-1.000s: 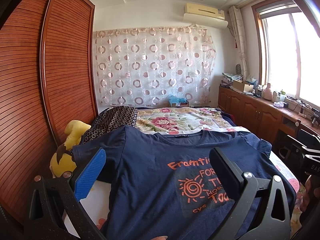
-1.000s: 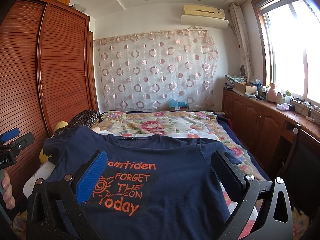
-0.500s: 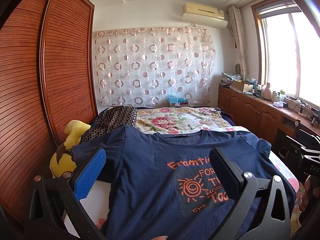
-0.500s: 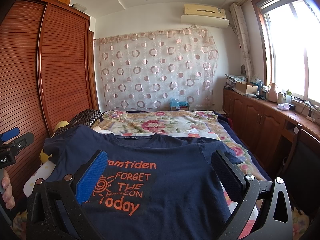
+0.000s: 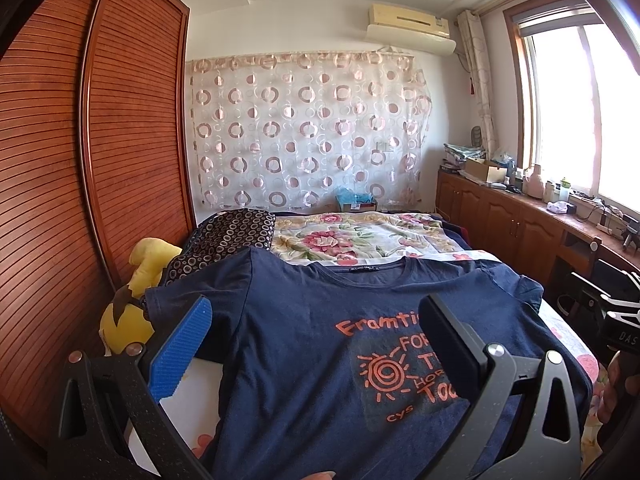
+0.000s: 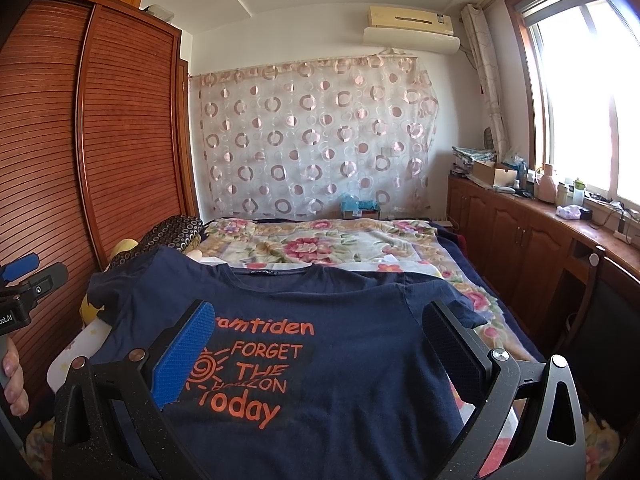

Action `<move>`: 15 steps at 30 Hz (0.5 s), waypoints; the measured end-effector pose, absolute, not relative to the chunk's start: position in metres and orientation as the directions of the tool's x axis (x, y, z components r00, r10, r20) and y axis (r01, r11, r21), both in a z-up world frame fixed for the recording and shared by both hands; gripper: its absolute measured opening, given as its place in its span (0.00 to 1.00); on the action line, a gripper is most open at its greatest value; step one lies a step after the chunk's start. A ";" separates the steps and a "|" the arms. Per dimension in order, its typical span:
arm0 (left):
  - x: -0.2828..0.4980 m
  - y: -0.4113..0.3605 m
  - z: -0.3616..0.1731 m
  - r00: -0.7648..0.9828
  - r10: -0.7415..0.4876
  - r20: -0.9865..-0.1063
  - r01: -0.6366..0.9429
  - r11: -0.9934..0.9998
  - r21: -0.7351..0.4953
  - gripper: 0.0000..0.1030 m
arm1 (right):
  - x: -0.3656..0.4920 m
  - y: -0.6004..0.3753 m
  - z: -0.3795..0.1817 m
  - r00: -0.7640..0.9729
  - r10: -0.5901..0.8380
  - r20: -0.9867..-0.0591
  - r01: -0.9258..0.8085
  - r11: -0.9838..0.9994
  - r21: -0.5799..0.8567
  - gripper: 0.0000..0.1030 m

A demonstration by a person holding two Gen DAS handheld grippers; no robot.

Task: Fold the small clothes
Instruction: 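Grasp the side edge of the navy T-shirt with the left tool and lift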

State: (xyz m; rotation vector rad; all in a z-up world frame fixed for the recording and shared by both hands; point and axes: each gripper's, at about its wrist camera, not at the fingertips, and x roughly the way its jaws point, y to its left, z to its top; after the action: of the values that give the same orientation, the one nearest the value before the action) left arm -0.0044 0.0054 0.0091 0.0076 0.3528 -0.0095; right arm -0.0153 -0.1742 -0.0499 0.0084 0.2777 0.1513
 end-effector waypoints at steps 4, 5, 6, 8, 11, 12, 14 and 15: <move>0.003 0.010 -0.006 0.925 0.002 -0.380 0.003 1.000 0.014 1.00 | -0.009 -0.171 -0.055 0.943 0.164 -0.289 -0.163 0.986 0.028 1.00; 0.006 0.013 -0.010 0.918 0.007 -0.396 -0.001 1.000 0.014 1.00 | -0.006 -0.169 -0.058 0.937 0.177 -0.300 -0.178 0.984 0.026 1.00; 0.009 0.016 -0.013 0.911 0.008 -0.413 -0.004 1.000 0.011 1.00 | -0.002 -0.167 -0.059 0.934 0.185 -0.305 -0.187 0.982 0.024 1.00; 0.015 0.026 -0.021 0.897 0.014 -0.441 -0.015 1.000 0.000 1.00 | 0.002 -0.163 -0.063 0.929 0.195 -0.313 -0.201 0.980 0.016 1.00; 0.021 0.043 -0.032 0.880 0.025 -0.474 -0.034 0.999 -0.011 1.00 | 0.011 -0.160 -0.068 0.917 0.222 -0.332 -0.229 0.973 0.019 1.00; 0.023 0.048 -0.035 0.876 0.030 -0.481 -0.039 0.999 -0.009 1.00 | 0.014 -0.159 -0.069 0.912 0.230 -0.339 -0.238 0.971 0.019 1.00; 0.028 0.058 -0.042 0.865 0.035 -0.501 -0.043 0.999 -0.004 1.00 | 0.021 -0.157 -0.071 0.904 0.242 -0.353 -0.255 0.967 0.011 1.00; 0.031 0.062 -0.044 0.859 0.031 -0.510 -0.038 0.999 -0.004 1.00 | 0.024 -0.155 -0.072 0.899 0.251 -0.360 -0.265 0.964 0.008 1.00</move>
State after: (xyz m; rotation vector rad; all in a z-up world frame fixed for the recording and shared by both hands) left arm 0.0306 0.0618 -0.0439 -0.0144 0.5353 0.0363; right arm 0.0242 -0.1553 -0.0718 -0.0412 0.3674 0.2672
